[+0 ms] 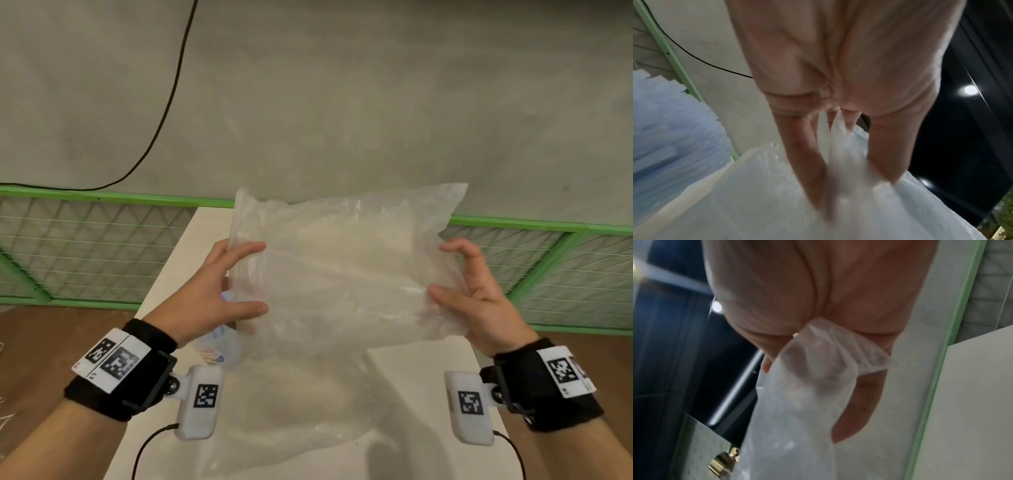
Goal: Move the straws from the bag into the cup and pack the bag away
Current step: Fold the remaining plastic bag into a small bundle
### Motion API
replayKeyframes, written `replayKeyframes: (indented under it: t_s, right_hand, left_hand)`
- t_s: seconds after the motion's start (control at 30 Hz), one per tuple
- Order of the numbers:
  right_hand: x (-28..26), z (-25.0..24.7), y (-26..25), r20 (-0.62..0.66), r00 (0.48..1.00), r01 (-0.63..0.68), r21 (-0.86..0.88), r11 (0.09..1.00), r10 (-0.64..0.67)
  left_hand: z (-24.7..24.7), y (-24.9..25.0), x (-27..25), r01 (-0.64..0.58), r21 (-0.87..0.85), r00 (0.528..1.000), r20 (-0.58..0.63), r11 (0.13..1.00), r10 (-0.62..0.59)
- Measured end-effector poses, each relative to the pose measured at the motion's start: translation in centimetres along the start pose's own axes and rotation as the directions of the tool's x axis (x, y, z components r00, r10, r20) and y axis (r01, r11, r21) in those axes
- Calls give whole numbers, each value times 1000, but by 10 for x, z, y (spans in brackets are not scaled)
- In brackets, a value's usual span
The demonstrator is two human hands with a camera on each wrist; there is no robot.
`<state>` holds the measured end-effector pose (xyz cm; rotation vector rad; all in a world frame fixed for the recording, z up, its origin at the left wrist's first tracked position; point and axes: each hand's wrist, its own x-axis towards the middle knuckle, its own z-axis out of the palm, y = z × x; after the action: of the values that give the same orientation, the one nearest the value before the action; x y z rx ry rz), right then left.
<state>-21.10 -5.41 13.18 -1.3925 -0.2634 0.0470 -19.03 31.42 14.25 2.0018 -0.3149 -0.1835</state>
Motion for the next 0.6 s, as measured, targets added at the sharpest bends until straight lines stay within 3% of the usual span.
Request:
replayKeyframes:
  t_s: [0.07, 0.13, 0.23, 0.27, 0.33, 0.4, 0.47, 0.53, 0.6]
  right_hand:
    - [-1, 8, -5, 38, 997, 68, -48, 997, -66]
    - [1, 18, -5, 75, 994, 99, -303, 948, -80]
    - [12, 46, -5, 125, 992, 57, -634, 771, 29]
    - [17, 54, -3, 73, 996, 14, -721, 692, 56]
    - [26, 66, 9, -46, 997, -72, -890, 451, 70]
    - [31, 79, 23, -142, 984, -161, -967, 195, 110]
    - [33, 91, 31, -204, 971, -209, -977, 34, 127]
    - [35, 99, 35, -246, 956, -240, -969, -54, 157]
    - [36, 108, 33, -249, 960, -245, -968, -51, 130]
  left_hand:
    - [-6, -3, 3, 16, 58, 1000, -6, 998, -16]
    - [-10, -4, 5, 32, 114, 999, -22, 993, -30]
    - [-11, 2, 6, 33, 176, 999, -6, 984, -32]
    - [-11, 5, 6, 24, 194, 1000, 10, 981, -27]
    - [-9, 11, 5, -3, 204, 999, 34, 979, -4]
    - [-9, 15, 4, -24, 200, 999, 38, 980, 17]
    - [-9, 18, 2, -41, 207, 999, 25, 977, 37]
    - [-5, 19, -1, -61, 242, 998, 19, 968, 58]
    - [3, 20, -4, -79, 272, 997, 10, 959, 79]
